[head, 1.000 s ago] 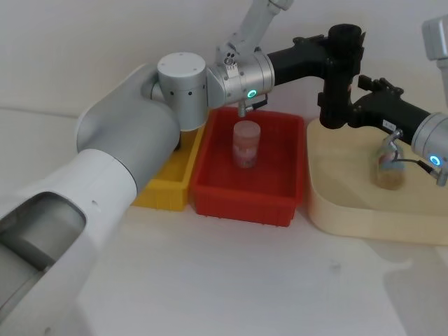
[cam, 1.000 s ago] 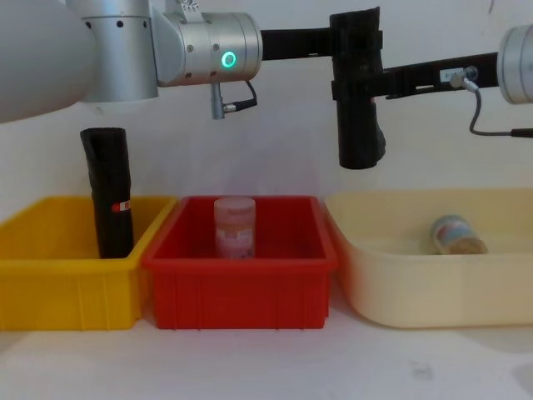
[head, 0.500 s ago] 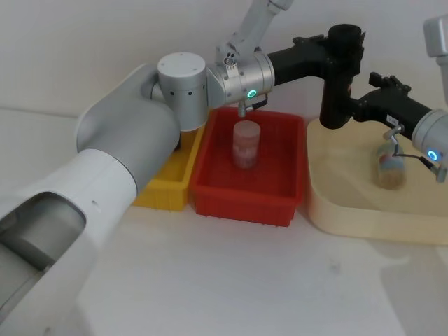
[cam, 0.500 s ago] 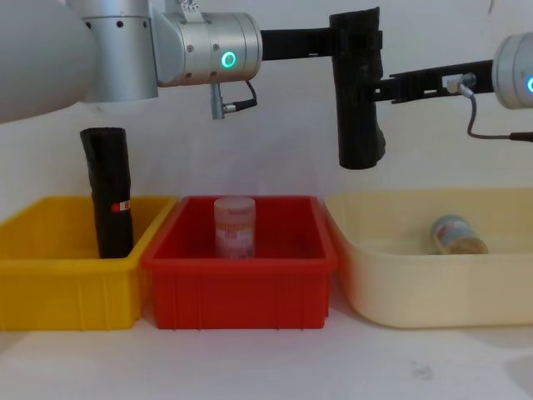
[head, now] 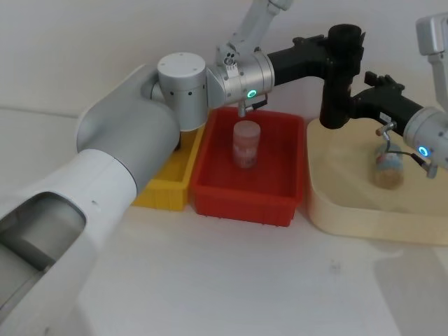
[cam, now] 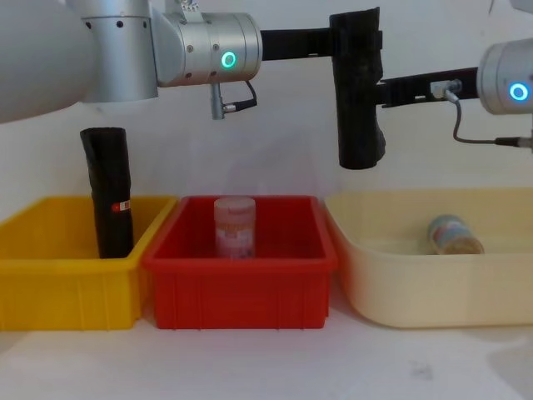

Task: Pick up the garbage bag with the one hand and transfer it to the other hand.

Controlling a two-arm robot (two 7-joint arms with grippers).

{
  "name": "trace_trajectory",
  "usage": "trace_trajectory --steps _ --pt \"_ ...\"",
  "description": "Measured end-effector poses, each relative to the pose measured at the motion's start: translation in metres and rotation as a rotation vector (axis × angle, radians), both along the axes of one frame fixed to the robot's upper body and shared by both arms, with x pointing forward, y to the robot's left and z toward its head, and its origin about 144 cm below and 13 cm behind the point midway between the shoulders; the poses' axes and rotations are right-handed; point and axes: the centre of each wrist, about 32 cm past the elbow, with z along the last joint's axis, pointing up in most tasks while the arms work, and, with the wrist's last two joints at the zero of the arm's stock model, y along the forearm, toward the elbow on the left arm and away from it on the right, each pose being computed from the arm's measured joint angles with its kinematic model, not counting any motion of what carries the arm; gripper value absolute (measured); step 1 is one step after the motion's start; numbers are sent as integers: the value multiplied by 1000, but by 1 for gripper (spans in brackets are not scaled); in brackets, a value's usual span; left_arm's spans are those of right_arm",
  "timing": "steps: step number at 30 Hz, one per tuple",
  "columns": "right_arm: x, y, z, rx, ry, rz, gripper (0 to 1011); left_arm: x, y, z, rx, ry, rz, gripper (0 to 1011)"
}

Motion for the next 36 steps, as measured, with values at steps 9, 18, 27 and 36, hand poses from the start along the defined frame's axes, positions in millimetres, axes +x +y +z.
trace_trajectory --steps 9,18,27,36 --pt "8 5 -3 5 6 3 1000 0 0 0 0 0 0 519" --pt "15 10 -5 13 8 16 1000 0 0 0 0 0 0 519" --pt "19 14 -5 18 8 26 962 0 0 0 0 0 0 519" --pt "21 16 -6 20 9 29 718 0 0 0 0 0 0 519"
